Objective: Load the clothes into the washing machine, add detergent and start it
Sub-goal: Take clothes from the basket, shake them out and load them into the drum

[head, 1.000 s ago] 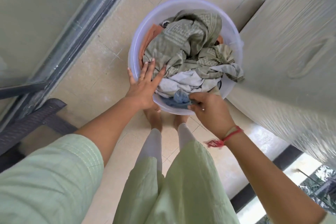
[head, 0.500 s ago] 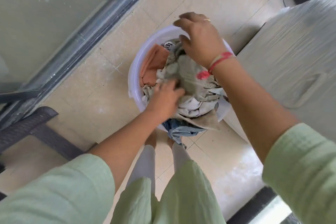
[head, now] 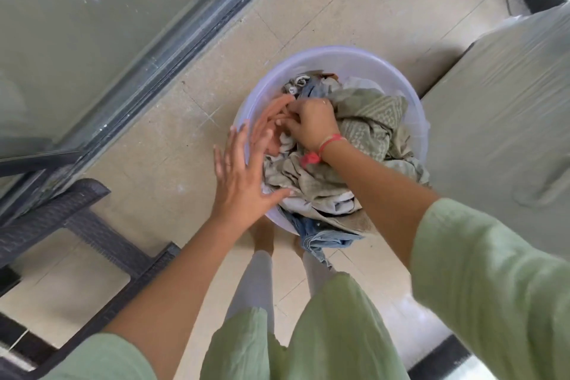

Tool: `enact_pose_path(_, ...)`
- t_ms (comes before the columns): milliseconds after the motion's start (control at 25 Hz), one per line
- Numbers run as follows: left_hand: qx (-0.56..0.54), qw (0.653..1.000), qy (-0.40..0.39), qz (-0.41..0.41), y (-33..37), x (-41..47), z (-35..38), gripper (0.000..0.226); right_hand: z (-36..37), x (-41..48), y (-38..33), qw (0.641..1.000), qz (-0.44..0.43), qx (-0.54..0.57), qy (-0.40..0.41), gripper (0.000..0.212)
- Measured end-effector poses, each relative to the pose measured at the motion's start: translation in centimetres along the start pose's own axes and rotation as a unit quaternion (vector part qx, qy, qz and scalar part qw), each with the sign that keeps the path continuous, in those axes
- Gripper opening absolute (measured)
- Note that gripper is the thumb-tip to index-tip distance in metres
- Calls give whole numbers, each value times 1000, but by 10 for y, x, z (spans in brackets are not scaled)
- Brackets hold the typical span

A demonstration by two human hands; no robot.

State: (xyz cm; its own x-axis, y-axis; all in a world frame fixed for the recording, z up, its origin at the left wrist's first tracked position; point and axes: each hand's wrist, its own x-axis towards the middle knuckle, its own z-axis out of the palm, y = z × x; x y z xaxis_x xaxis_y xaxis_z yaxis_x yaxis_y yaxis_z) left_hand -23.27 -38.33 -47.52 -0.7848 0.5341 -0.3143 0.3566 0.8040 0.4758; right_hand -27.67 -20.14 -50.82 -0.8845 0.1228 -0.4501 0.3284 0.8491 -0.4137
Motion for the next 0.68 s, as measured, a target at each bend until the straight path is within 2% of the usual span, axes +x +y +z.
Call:
enact_pose_path(120, 8, 992, -111, -60, -8, 16, -5, 135, -2, -31, -6, 996, -35, 74, 39, 34)
enact_pose_path(200, 22, 986, -143, -82, -9, 22, 0, 143, -9, -27, -16, 996, -58, 60, 16, 25)
enact_pose_path(240, 22, 985, -143, -98, -10, 23, 1, 144, -17, -24, -17, 999, -47, 16, 9, 25)
enact_pose_path(320, 17, 983, -136, -120, -13, 23, -1, 145, -34, -28, 4, 990, 59, -130, -10, 74)
enact_pose_path(360, 31, 986, -129, -105, -12, 22, -3, 144, -40, -36, 21, 979, 120, -163, -31, 91)
enact_pose_path(400, 55, 989, -123, -66, -9, 20, -4, 143, -45, -47, 36, 969, 169, -167, -66, 94)
enact_pose_path(440, 77, 989, -128, -16, -2, 19, -5, 141, -48, -60, 48, 965, 200, -143, -87, 78)
enact_pose_path(480, 90, 985, -144, 25, 4, 20, -6, 140, -50, -71, 53, 970, 206, -99, -87, 50)
enact_pose_path(520, 83, 983, -162, 40, 12, 21, -8, 138, -54, -78, 49, 980, 191, -38, -47, 22)
enact_pose_path(560, 60, 981, -183, 32, 17, 22, -9, 136, -63, -84, 40, 986, 170, 3, -5, 10)
enact_pose_path(680, -3, 982, -189, -9, 30, 25, -28, 129, -129, -113, 0, 981, 132, 55, 130, 20)
